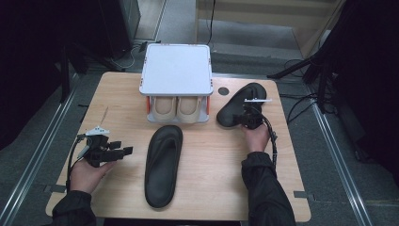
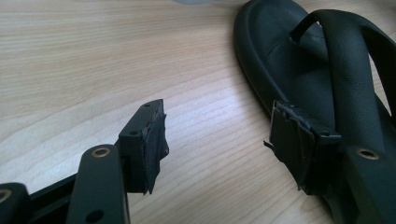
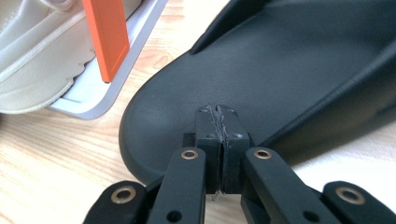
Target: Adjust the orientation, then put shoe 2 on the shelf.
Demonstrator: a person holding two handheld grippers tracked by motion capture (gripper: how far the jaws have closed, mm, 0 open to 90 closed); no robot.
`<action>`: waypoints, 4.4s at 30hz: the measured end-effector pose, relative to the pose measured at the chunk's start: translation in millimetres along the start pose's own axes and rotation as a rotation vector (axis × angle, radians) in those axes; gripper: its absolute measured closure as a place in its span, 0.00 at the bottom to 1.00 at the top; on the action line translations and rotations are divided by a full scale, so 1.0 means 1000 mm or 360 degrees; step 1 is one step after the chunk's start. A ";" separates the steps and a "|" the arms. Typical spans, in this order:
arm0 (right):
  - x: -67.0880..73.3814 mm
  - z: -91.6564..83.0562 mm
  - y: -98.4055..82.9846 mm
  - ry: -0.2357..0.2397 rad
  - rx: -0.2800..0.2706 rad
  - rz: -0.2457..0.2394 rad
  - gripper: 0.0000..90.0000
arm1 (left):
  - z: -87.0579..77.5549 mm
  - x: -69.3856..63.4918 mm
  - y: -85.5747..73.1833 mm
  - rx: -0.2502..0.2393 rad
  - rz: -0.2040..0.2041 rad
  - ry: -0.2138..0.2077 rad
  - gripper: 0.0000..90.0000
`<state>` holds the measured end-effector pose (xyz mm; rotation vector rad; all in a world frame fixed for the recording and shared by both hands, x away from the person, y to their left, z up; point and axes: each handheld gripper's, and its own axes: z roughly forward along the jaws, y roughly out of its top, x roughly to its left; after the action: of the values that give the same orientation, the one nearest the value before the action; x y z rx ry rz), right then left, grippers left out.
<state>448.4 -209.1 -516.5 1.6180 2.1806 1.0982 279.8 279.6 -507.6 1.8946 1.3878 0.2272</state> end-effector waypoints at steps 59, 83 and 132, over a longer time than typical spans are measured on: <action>-0.050 -0.019 0.010 -0.0124 -0.0155 0.0172 0.64 | -0.007 0.000 -0.011 0.0029 -0.0032 0.0062 0.40; -0.050 0.001 0.023 -0.0226 -0.0213 0.0238 0.81 | -0.022 0.006 -0.029 0.0016 -0.0108 0.0121 0.40; -0.034 -0.048 0.011 -0.0191 -0.0257 0.0227 0.92 | 0.002 -0.003 -0.003 0.0039 -0.0005 -0.0007 0.40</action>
<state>442.1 -259.1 -483.6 1.7403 1.8757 1.1508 277.9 276.6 -509.9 1.9115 1.3961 0.2050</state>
